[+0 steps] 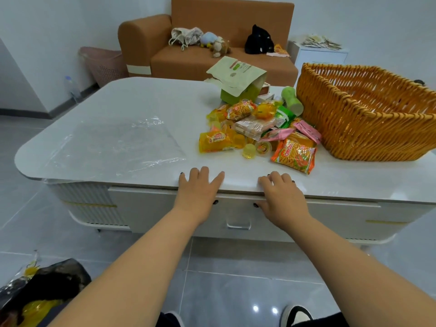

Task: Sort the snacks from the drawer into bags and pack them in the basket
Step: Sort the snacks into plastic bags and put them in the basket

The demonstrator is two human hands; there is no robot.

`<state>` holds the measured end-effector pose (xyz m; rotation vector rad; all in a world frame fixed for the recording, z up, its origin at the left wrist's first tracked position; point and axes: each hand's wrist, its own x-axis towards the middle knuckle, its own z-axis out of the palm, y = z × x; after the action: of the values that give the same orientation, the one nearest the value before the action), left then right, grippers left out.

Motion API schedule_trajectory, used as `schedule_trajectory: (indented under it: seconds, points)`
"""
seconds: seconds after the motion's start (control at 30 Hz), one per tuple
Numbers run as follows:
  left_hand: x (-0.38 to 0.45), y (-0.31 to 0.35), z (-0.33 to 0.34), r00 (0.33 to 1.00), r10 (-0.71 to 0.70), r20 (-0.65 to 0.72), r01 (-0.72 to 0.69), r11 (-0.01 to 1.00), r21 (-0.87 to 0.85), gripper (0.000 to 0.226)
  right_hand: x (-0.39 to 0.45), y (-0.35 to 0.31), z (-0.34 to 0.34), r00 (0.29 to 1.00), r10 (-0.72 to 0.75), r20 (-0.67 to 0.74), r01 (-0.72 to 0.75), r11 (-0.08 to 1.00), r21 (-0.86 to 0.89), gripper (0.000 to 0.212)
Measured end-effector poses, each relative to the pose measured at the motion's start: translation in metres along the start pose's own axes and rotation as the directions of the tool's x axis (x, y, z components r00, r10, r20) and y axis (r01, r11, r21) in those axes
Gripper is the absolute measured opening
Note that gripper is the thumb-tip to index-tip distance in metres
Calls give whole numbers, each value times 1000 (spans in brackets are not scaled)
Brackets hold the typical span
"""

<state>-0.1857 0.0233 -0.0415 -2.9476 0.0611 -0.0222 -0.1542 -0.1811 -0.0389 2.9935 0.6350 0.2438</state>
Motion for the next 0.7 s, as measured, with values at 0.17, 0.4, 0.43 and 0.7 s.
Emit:
schedule_trajectory:
  seconds: [0.17,0.4,0.43,0.7]
  points:
    - [6,2,-2,999,-18,-44,20,999,37,90,6,-5,15,991,25,-134,-30,999,-41,48]
    - [9,-13,-29,994,-84,67,102,936,-338,56,4,-8,0,995,73,-62,-71,997,22,43]
    - [8,-24,-37,987,-149,60,160,862,-482,51,4,-7,-4,995,88,-37,-85,994,65,36]
    - [8,-103,-41,857,-494,145,512,792,-333,86,3,-14,-53,950,8,311,-186,816,548,53]
